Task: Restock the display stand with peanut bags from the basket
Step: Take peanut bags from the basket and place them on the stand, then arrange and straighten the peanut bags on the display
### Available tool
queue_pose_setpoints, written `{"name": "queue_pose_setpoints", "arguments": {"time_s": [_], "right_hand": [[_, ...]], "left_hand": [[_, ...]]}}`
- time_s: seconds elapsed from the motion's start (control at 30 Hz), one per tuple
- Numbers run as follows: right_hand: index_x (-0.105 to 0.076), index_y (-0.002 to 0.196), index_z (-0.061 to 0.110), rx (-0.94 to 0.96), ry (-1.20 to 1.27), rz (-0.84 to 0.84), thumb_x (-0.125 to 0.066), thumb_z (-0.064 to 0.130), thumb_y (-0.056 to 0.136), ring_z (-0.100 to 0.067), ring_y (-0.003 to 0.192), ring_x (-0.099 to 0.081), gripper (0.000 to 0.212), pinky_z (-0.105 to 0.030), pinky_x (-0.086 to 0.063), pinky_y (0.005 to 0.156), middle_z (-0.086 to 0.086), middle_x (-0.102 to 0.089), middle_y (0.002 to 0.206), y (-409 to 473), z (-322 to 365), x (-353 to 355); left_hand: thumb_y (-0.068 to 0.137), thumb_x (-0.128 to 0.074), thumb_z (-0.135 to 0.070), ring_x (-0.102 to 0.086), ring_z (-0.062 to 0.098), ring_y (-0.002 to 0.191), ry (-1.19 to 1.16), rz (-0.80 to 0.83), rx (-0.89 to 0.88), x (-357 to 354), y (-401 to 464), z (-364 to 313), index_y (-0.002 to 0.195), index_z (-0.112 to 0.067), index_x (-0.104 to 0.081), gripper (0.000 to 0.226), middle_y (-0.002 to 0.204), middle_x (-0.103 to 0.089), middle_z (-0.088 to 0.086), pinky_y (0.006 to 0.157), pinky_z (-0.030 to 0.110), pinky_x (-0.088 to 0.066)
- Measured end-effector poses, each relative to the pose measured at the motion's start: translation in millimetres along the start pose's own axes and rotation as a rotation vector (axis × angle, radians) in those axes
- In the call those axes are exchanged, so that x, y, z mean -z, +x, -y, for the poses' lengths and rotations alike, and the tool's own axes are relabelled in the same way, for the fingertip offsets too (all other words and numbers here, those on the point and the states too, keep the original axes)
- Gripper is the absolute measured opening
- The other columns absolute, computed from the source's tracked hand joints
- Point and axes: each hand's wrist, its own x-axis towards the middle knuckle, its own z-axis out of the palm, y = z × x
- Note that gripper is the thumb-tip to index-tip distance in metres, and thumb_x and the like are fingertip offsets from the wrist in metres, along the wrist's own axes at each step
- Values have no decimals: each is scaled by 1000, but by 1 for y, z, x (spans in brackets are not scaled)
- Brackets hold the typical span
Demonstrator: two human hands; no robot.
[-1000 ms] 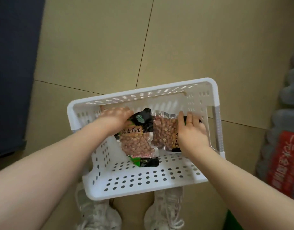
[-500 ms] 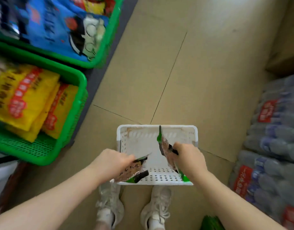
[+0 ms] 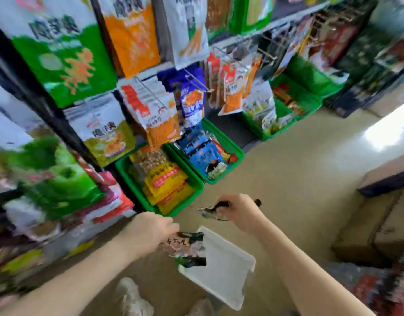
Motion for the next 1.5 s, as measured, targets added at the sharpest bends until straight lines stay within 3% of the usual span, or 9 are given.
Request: {"name": "queue_pose_setpoints", "arguments": {"time_s": [0.17, 0.3, 0.57, 0.9, 1.03, 1.13, 1.3, 1.4, 1.5], "right_hand": [[-65, 96, 5, 331, -1, -74, -58, 9, 89, -3, 68, -53, 11, -22, -42, 68, 5, -61, 78, 12, 127, 13], [-66, 104, 11, 519, 11, -206, -54, 13, 92, -29, 75, -62, 18, -36, -48, 70, -9, -69, 86, 22, 248, 14], [-67, 104, 6, 923, 53, -507, -51, 14, 92, -18, 87, -59, 21, -23, -45, 76, -4, -65, 95, 37, 490, 40], [-68, 105, 15, 1017, -237, -570, -52, 18, 92, -28, 99, -64, 20, -44, -49, 88, -12, -71, 106, 134, 651, 73], [-63, 113, 20, 956, -383, -451, -47, 23, 95, -32, 95, -62, 25, -39, -47, 75, -12, -68, 111, 195, 682, 70], [-56, 122, 16, 959, -488, -377, -46, 22, 96, -33, 106, -58, 29, -42, -49, 81, -11, -52, 138, 239, 693, 60], [-65, 103, 16, 979, -598, -290, -48, 19, 94, -32, 102, -58, 19, -43, -49, 85, -10, -66, 114, 284, 698, 65], [-66, 101, 20, 1020, -682, -277, -47, 19, 94, -31, 103, -58, 20, -43, -49, 86, -5, -67, 113, 295, 700, 73], [-65, 98, 28, 1017, -712, -363, -45, 14, 92, -33, 102, -56, 25, -43, -50, 84, -8, -65, 113, 300, 702, 75]], "left_hand": [[77, -42, -12, -59, 17, 50, 68, -352, 232, 91, -104, 35, 84, -22, -62, 23, 65, -63, -3, 42, 22, -47], [89, -44, -16, -52, 18, 40, 256, -526, 305, 163, -189, 72, 87, -18, -61, 17, 57, -59, 1, 36, 22, -40], [84, -47, -15, -46, 20, 32, 627, -602, 285, 277, -340, 152, 93, -17, -50, 9, 48, -53, 2, 31, 21, -36], [72, -69, -14, -53, 20, 43, 761, -672, 520, 359, -376, 237, 73, -15, -63, 6, 52, -51, 2, 46, 21, -32], [70, -78, -13, -46, 21, 35, 754, -642, 564, 366, -350, 280, 73, -15, -65, 13, 50, -47, 2, 45, 19, -23], [67, -81, -15, -45, 21, 34, 747, -610, 571, 366, -326, 313, 73, -17, -65, 18, 49, -46, 1, 43, 19, -22], [66, -68, -1, -48, 23, 35, 700, -424, 595, 366, -291, 358, 78, -13, -63, 17, 52, -50, 4, 34, 24, -39], [79, -53, 5, -60, 29, 61, 718, -108, 705, 368, -271, 374, 100, -10, -57, 26, 76, -60, 8, 50, 33, -46], [93, -43, -5, -62, 31, 78, 716, -67, 758, 372, -253, 389, 115, -16, -54, 27, 91, -61, 6, 55, 34, -43]]}}
